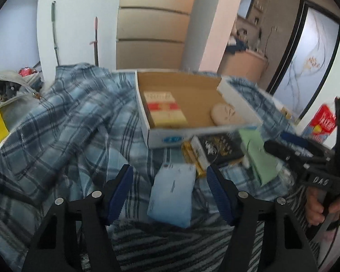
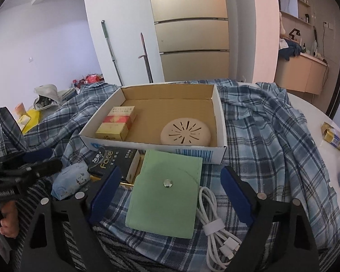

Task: Organize soft objects
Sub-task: 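Move both tools back toward the remaining items beside the box, then grasp the blue tissue pack with left while right grasps the green pouch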

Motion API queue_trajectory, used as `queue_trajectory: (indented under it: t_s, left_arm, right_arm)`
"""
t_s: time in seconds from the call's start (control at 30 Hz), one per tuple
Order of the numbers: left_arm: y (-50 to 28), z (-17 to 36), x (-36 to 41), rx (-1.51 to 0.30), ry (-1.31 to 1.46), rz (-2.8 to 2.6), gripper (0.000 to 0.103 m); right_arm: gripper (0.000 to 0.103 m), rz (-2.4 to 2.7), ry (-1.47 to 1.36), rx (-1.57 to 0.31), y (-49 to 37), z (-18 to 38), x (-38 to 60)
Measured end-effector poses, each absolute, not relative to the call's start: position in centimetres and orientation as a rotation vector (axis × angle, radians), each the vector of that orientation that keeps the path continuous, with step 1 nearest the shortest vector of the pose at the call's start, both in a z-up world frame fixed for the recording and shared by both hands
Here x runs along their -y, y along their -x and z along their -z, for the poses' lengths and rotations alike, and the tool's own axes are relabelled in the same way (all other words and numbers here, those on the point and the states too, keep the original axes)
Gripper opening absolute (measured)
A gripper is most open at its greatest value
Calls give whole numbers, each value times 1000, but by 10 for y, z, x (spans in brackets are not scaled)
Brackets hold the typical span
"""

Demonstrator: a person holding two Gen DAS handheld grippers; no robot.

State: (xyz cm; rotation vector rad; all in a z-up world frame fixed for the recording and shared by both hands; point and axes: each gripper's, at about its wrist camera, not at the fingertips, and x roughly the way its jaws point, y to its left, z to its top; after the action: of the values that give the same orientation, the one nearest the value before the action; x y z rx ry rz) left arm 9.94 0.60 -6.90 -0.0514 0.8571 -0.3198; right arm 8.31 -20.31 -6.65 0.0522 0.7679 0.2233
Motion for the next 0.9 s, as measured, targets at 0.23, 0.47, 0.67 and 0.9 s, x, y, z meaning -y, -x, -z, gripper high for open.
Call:
queue_trajectory:
  t_s: [0.23,0.47,0.67,0.9]
  left_arm:
    - [-104,81,-3,-931,44,340,61]
    - [-110,90,-2,-990,36,342,56]
    - [-108,91,0,-995,26,349,44]
    - [-104,85,0,-960,20,349,42]
  right_arm:
    - [89,-224,-13,-816,-88,75,195]
    - [89,-225,-13,-868,-94,83,193]
    - [82,-237,-58,-914,-100,89,197]
    - [77,-242,-59,-921,-100,91,197]
